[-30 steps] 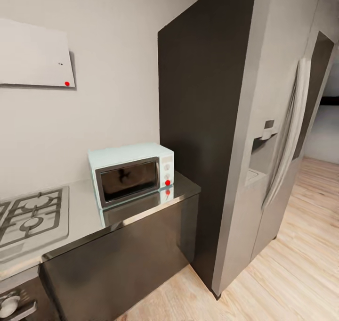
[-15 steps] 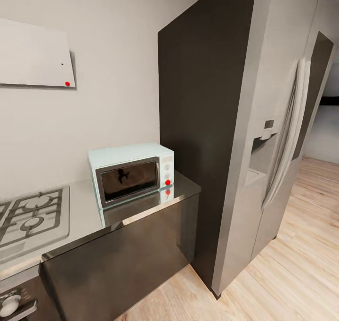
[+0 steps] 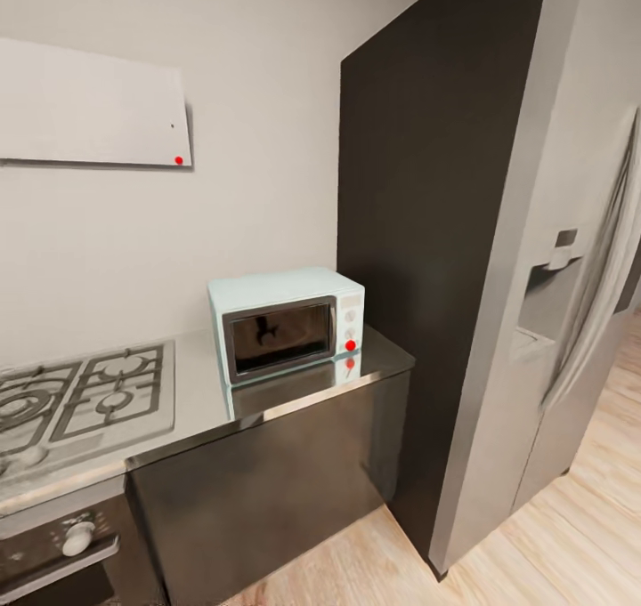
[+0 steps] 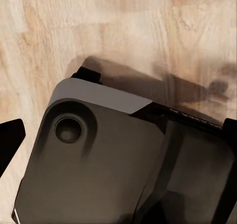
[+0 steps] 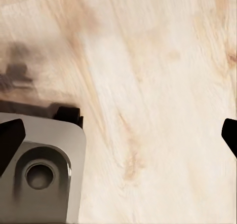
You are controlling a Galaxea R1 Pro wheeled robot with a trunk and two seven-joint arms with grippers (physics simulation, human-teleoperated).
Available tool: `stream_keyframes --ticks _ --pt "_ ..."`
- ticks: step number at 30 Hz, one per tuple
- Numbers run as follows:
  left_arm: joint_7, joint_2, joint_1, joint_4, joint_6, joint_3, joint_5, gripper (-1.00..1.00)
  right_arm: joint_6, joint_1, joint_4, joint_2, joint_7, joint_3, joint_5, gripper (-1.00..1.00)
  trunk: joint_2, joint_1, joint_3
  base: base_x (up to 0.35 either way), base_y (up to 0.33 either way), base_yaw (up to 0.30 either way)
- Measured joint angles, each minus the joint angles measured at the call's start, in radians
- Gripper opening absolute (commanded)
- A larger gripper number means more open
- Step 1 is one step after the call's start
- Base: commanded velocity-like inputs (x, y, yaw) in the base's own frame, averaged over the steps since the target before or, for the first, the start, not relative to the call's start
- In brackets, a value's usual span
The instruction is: In the kitchen, take the popcorn bag from the countertop, put it into the microwave, and heat it until the popcorn is cooked so the cooked popcorn ends up inside the bag.
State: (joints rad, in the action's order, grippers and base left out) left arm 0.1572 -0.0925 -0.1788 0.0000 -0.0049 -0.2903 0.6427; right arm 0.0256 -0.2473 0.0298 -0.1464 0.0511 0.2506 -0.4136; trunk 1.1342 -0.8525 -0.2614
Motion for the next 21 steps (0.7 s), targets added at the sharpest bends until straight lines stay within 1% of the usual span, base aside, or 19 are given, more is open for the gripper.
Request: stream_keyframes --ticks 1,5,11,21 --pt "0.000 0.004 0.000 0.000 0.000 0.000 -0.002 1.00 0.001 0.000 0.000 0.000 0.001 0.000 -0.012 1.00 0.000 0.000 0.000 0.000 0.000 0.282" --pt "0.000 0.016 0.001 0.000 -0.001 -0.002 -0.005 1.00 0.002 0.000 0.000 -0.002 0.006 0.000 -0.030 1.00 0.000 0.000 0.000 0.000 0.000 0.282" --pt "0.000 0.019 0.002 0.000 -0.001 -0.002 -0.007 1.00 0.002 0.000 0.000 -0.012 0.008 0.000 -0.033 1.00 0.000 0.000 0.000 0.000 0.000 0.282" --pt "0.000 0.019 0.002 0.000 -0.001 -0.002 -0.004 1.00 0.002 0.000 0.000 -0.012 0.008 0.000 -0.033 1.00 0.000 0.000 0.000 0.000 0.000 0.282"
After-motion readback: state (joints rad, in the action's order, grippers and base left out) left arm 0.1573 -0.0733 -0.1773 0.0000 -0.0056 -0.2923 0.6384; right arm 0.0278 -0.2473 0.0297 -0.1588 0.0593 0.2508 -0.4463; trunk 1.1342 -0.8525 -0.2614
